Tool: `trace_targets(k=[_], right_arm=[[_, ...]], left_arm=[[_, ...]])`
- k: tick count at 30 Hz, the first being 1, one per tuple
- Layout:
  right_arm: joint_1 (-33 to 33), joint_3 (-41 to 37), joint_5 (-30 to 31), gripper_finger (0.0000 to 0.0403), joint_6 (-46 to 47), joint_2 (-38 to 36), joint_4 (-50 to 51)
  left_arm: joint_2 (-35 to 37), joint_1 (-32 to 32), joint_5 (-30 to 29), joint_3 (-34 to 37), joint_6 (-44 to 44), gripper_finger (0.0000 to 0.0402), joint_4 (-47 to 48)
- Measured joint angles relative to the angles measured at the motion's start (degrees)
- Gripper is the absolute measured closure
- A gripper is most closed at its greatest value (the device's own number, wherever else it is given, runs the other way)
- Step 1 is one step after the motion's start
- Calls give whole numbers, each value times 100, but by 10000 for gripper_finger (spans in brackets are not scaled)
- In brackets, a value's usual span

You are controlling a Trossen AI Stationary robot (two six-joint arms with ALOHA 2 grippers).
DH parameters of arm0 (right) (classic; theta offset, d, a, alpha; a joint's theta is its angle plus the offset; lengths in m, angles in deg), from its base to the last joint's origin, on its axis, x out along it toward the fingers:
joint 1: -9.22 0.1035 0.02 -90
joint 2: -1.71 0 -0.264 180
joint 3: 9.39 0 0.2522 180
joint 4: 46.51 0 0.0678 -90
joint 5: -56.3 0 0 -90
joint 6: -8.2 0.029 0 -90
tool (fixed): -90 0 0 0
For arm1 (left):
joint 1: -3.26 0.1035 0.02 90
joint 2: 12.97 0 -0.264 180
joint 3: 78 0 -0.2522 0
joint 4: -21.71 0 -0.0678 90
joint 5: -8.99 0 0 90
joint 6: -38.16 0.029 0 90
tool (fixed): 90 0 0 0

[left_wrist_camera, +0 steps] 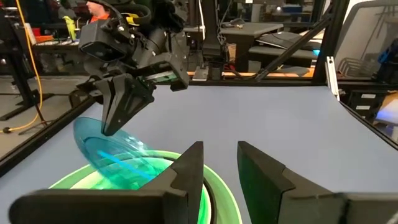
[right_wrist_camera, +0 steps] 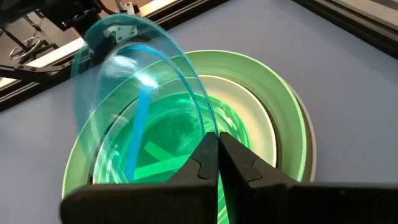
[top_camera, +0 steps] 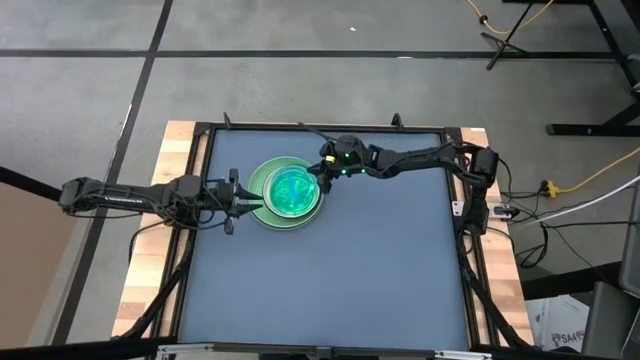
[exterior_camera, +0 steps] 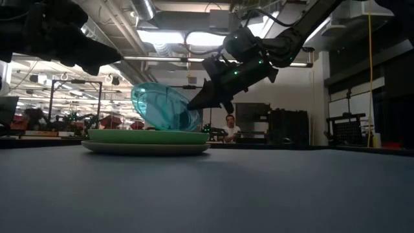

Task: Stack plastic plates
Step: Stack the transparent blue plate on top of the transparent green plate

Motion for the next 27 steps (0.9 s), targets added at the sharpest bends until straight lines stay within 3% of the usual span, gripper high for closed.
trace_targets(k=[27], right_arm=[[37,-2,122,401,-157,-1,425]], left_arm=[[-1,0,-2,0,-8,310,37]])
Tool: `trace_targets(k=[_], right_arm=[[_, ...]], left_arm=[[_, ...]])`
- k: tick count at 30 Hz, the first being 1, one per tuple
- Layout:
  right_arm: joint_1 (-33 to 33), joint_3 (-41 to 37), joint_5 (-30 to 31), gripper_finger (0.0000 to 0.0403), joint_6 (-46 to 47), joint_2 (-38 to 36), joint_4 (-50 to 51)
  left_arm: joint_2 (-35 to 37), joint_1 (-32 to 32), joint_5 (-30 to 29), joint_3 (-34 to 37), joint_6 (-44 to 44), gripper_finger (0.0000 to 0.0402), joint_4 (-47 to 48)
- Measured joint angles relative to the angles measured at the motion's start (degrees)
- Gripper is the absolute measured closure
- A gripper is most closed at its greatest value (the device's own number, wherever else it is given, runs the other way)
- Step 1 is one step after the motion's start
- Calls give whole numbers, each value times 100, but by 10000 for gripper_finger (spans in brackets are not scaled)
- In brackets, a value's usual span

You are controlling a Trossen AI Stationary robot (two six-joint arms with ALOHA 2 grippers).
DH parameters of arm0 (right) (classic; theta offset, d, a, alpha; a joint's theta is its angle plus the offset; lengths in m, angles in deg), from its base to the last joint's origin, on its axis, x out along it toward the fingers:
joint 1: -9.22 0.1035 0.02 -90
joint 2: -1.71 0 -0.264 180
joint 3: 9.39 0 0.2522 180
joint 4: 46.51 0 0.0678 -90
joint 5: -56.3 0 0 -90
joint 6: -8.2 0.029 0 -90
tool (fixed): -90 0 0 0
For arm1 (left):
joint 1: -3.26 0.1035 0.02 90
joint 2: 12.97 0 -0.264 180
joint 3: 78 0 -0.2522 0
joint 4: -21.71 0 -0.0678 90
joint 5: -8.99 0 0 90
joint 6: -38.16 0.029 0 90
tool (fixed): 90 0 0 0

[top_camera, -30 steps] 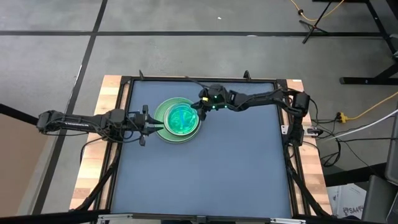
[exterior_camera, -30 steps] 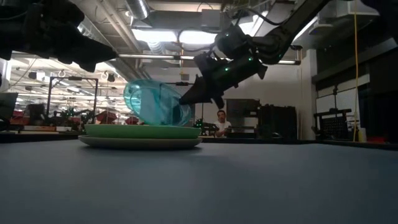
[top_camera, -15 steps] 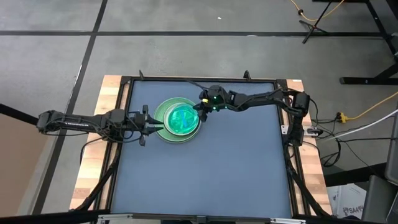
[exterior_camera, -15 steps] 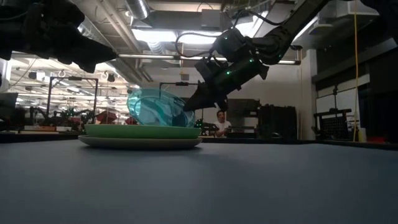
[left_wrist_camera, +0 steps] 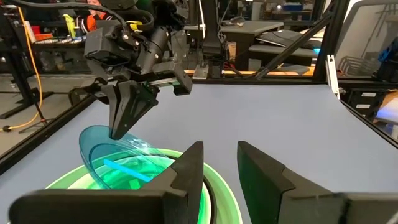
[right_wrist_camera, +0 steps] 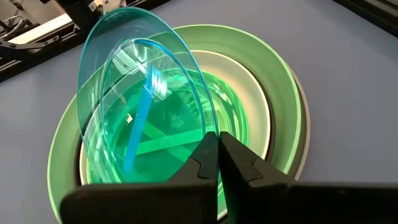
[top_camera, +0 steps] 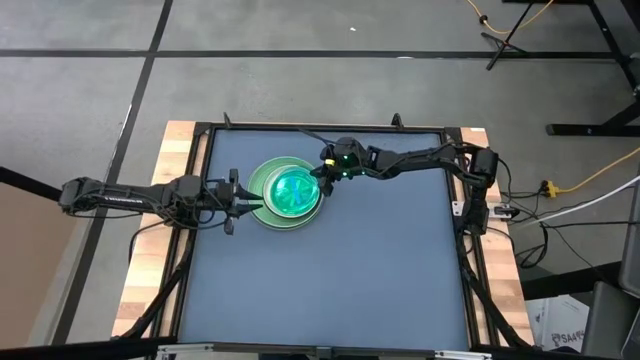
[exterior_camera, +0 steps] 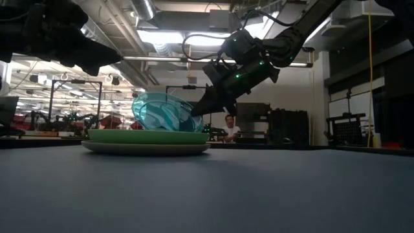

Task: Stack plastic plates
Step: Stack the transparent blue plate on top of the transparent green plate, then return to Home Position

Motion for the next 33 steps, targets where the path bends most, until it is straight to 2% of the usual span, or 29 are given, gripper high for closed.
trace_targets(k=[14,25,33], right_arm=[[0,0,173,399,-4,-1,1],[-2,0,168,328,-4,-1,3],[-4,0,-20,316,-2,-1,5]], left_arm=[[-2,0,0,0,0,310,2],[-2,0,0,0,0,310,16],[-2,0,0,0,0,310,46]])
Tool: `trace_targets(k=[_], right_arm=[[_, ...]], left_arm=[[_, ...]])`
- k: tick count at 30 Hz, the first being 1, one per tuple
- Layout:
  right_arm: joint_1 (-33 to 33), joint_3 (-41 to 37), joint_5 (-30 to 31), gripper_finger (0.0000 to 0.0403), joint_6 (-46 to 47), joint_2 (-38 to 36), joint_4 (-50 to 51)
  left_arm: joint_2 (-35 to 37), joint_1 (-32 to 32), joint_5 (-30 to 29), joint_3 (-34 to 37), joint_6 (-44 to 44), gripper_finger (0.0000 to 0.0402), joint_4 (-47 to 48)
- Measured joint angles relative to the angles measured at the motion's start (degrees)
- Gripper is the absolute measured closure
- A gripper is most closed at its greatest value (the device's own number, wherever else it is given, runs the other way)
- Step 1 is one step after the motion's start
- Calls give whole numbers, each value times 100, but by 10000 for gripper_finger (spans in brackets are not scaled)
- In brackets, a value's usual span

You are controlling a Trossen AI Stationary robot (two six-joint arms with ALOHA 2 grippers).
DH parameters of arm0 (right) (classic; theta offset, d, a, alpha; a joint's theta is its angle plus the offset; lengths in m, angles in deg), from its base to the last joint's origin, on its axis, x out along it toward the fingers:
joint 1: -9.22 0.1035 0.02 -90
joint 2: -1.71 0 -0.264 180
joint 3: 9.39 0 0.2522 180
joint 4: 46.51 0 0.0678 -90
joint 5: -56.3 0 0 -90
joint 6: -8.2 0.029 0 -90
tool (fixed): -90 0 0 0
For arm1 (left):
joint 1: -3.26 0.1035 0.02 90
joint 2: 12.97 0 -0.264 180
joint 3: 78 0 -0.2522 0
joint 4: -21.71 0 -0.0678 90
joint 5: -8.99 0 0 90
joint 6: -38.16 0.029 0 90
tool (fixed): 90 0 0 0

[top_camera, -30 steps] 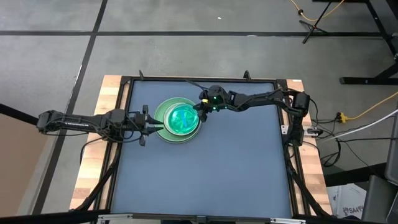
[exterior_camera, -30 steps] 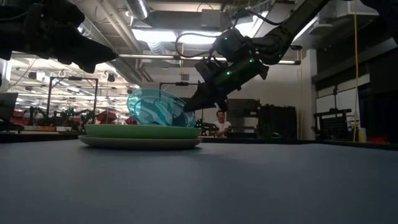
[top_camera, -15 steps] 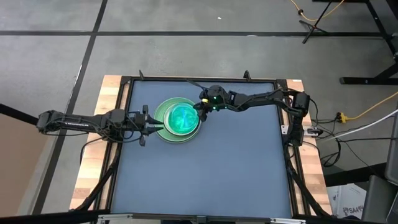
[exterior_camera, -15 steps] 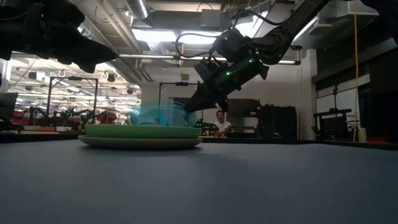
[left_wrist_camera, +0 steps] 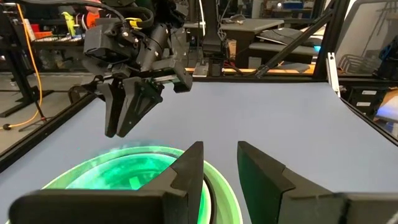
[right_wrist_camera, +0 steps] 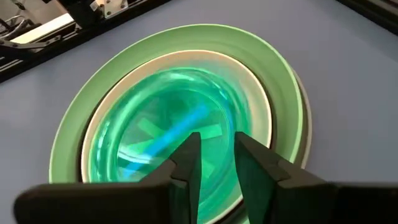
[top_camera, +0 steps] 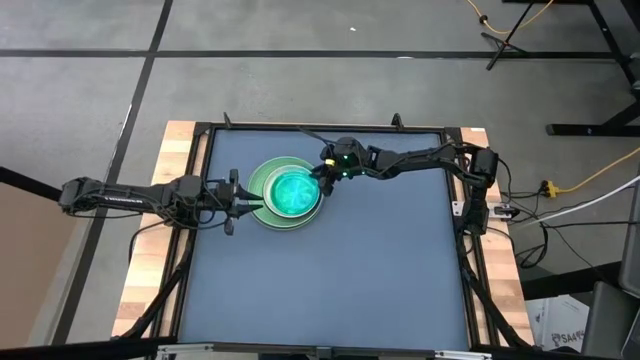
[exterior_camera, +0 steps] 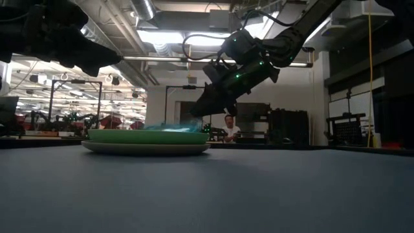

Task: Stack plastic plates
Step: Return to Home Position

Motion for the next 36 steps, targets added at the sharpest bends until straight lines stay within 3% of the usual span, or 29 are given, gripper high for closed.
trace_targets(k=[17,25,36], right_arm=[[-11,0,-376,315,-183,-2,55],[-11,0,-831,318,-555,-20,-6],[-175,0,-1919,395,-881,-426,-356]], left_arm=[[0,0,2,0,0,310,-2],[4,0,74,0,15,310,-2],[252,0,79,-2,168,310,347]])
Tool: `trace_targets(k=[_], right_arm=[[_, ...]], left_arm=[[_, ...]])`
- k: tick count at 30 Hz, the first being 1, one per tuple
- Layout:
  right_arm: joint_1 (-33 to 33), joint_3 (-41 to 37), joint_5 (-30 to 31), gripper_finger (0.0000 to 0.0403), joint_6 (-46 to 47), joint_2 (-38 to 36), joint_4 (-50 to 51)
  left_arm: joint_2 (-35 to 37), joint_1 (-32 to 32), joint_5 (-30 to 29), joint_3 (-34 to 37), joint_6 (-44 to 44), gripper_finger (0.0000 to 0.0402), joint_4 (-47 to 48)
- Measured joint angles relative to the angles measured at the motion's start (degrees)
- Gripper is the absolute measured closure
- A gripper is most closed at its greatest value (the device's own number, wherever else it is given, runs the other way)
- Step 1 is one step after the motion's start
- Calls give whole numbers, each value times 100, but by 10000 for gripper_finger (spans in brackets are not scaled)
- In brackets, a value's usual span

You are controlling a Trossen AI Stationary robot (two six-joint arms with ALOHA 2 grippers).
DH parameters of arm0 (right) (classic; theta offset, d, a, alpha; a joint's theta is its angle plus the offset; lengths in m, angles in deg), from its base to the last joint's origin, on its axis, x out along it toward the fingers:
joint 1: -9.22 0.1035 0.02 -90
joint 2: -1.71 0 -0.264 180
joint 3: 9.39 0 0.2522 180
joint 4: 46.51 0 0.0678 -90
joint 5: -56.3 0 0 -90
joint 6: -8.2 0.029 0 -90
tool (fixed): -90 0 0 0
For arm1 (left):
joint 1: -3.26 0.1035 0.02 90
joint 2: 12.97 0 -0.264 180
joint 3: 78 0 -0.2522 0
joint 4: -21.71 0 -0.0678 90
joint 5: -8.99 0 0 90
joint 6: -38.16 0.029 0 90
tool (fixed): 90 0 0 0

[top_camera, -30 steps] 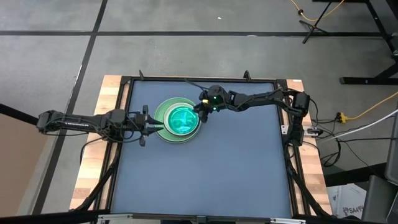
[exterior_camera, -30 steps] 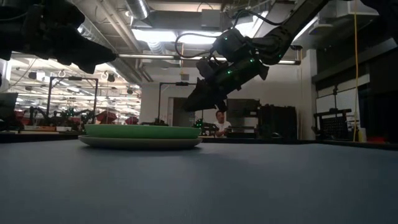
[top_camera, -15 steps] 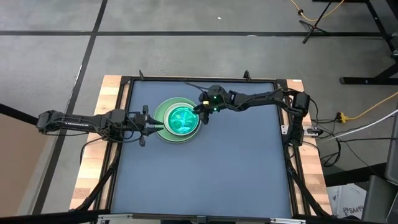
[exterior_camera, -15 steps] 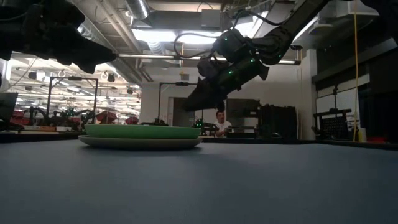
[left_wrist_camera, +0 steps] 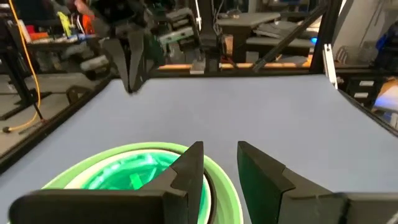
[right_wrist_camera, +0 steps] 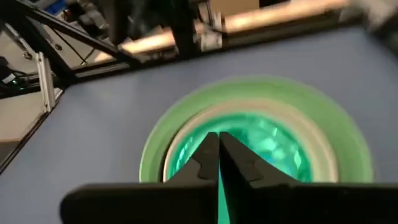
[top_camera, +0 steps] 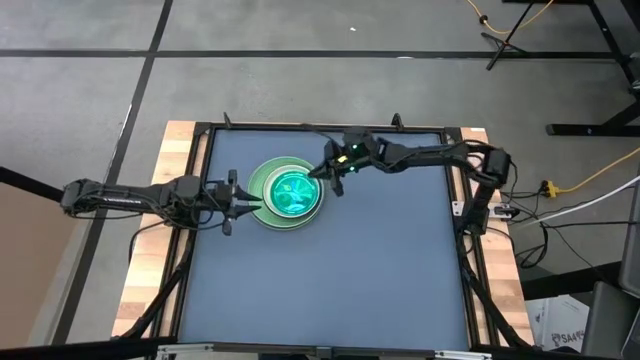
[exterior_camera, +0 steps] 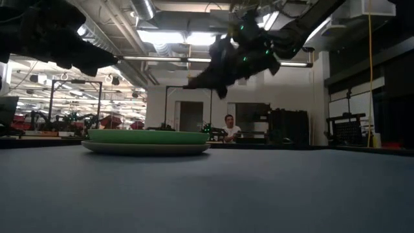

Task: Stack plastic plates
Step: Return to Home Position

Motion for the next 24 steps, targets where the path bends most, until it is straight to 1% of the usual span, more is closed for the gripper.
trace_targets(k=[2,5,11,17,24], right_arm=[[-12,0,2,400,-241,-255,41],[-37,0,0,394,-448,-715,97],[-24,2,50,401,-1082,-1790,793],[-24,2,321,402,-1607,-2850,1614],[-24,2,865,402,-2303,-4062,2532]], left_arm=[[159,0,-45,0,12,310,22],[399,0,-113,0,138,310,173],[853,0,-165,0,149,310,523],[1177,0,-433,6,155,310,844],[1596,0,-583,456,94,310,808]])
